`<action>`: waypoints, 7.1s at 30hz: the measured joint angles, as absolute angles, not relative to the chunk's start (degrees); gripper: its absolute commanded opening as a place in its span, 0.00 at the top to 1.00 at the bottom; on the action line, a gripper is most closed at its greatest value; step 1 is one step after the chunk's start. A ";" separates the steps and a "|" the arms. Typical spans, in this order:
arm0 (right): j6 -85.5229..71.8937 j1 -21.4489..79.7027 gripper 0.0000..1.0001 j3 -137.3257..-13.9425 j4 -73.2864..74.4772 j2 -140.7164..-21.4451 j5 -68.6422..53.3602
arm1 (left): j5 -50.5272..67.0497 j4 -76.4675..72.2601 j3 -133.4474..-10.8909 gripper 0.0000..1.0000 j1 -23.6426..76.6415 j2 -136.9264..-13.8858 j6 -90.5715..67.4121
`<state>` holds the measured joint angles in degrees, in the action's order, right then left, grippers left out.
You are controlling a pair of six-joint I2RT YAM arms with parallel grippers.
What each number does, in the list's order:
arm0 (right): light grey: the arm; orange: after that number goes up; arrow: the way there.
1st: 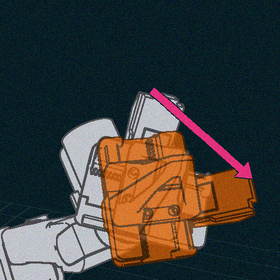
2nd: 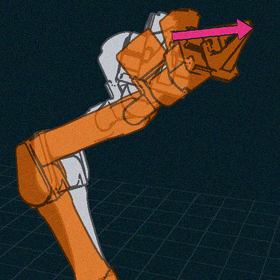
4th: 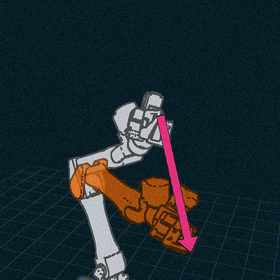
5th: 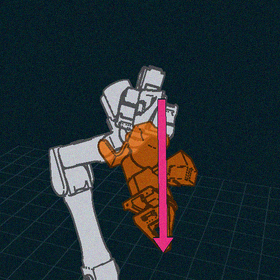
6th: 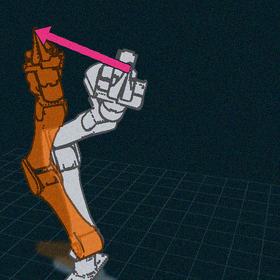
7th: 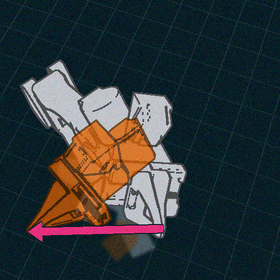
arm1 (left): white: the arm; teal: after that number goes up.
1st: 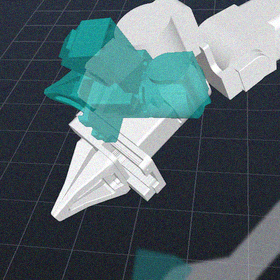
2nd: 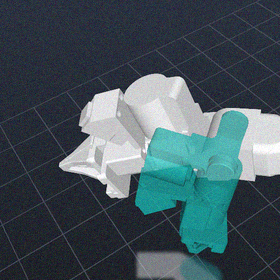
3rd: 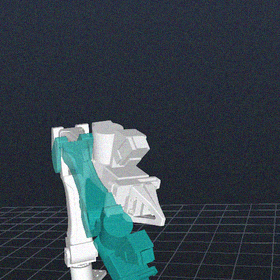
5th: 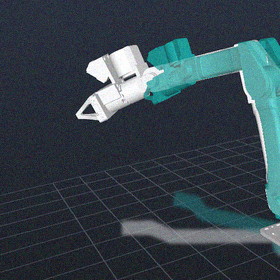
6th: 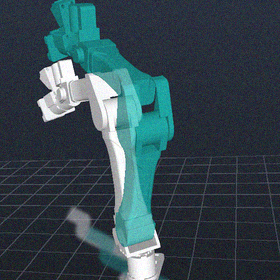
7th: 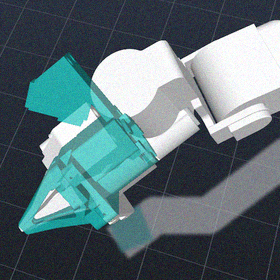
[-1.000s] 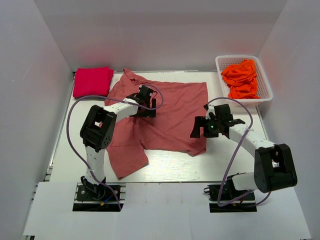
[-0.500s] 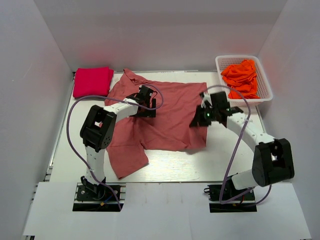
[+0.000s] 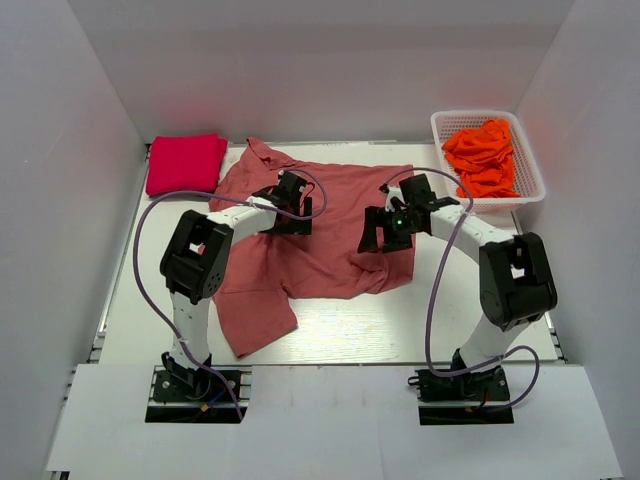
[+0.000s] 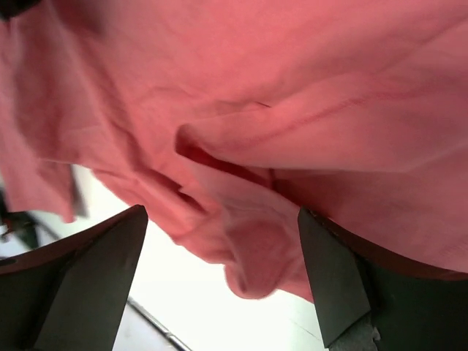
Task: Fold and stack the t-shirts
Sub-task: Flatten out the tshirt
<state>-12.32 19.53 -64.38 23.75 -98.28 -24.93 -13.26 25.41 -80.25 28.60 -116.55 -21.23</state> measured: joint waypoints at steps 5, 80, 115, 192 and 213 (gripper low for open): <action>-9.23 19.38 0.10 -60.25 22.22 -93.62 -20.62 | -13.26 25.39 -80.23 0.00 28.60 -116.55 -21.23; 5.13 20.91 0.69 -61.52 22.35 -100.95 -27.64 | -12.86 29.58 -83.92 0.00 28.25 -118.50 -21.47; -33.41 19.94 1.00 -38.24 42.15 -68.25 -1.98 | -12.86 27.99 -82.50 0.00 28.38 -117.73 -21.45; -15.73 12.71 0.10 -85.32 25.82 -112.44 5.87 | -22.28 37.28 -101.21 0.00 19.75 -124.16 -24.84; -8.29 13.65 0.10 -130.78 33.47 -146.50 10.31 | -17.17 35.68 -132.64 0.00 13.93 -148.55 -19.00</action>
